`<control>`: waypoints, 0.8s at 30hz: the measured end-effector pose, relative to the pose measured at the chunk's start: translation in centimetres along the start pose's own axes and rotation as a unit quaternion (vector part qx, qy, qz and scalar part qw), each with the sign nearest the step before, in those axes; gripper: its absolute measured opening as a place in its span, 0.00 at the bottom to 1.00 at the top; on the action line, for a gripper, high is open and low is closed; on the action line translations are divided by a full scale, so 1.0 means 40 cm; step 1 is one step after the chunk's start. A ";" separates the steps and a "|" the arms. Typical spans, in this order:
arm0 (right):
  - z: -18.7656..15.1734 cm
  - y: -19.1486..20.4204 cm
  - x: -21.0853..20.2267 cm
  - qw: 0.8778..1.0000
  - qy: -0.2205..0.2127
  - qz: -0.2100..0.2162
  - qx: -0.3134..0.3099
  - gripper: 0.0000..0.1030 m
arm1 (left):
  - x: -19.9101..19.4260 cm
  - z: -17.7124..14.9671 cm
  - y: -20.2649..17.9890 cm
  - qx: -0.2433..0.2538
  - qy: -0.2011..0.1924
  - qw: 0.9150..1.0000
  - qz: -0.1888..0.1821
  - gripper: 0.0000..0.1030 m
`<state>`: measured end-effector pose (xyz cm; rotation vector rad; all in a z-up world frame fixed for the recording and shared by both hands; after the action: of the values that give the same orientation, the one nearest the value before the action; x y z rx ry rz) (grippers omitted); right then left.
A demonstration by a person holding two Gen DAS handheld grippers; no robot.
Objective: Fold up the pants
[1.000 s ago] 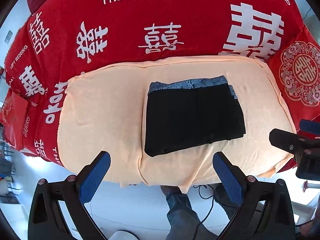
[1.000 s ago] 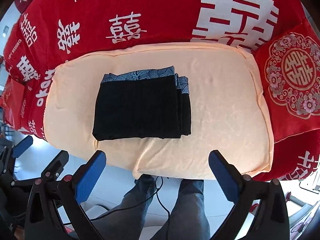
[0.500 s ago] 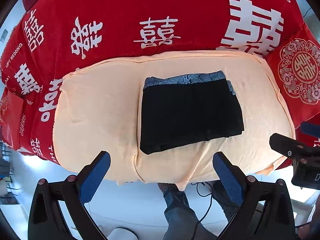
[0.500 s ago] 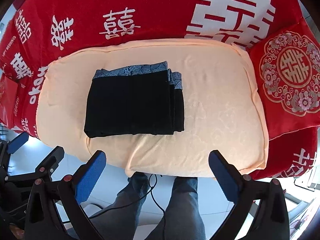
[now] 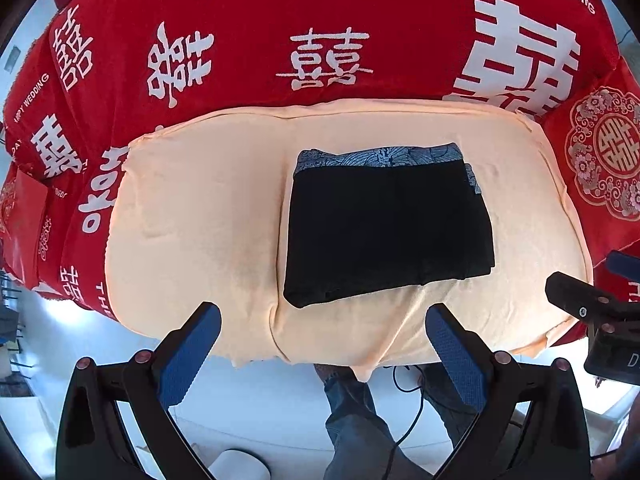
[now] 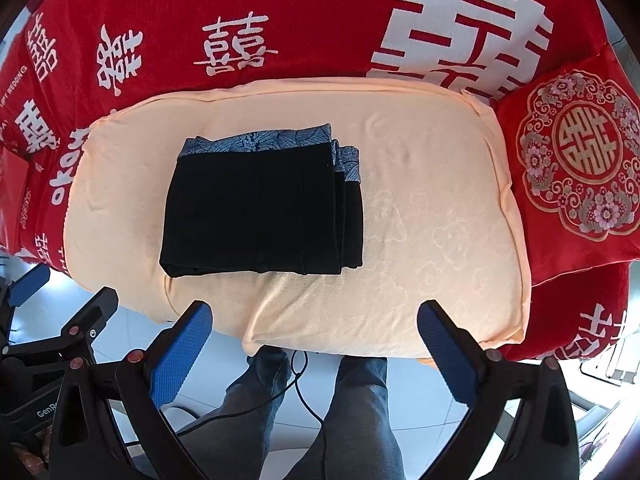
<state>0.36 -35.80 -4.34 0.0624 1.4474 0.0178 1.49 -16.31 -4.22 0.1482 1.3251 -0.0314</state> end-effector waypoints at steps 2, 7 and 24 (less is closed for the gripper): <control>0.000 0.000 0.001 1.000 0.001 -0.001 0.000 0.99 | -0.001 0.002 0.001 0.000 -0.001 1.000 0.001 1.00; 0.001 0.000 0.005 1.000 0.002 -0.004 -0.001 0.99 | 0.001 0.002 0.002 -0.002 0.000 1.000 -0.001 1.00; 0.000 0.000 0.017 1.000 0.009 -0.011 -0.005 0.99 | 0.013 0.005 0.000 -0.002 0.009 1.000 0.002 1.00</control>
<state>0.46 -35.76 -5.02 0.0380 1.4652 0.0084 1.81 -16.32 -4.68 0.1487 1.3432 -0.0245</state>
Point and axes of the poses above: each gripper's, at about its wrist camera, not at the fingertips, and x roughly the way its jaws point, y to its left, z to its top, the point moved 9 cm from there along x, roughly the way its jaws point, and after that the axes turned 2 degrees about -x, right-handed, at the moved point
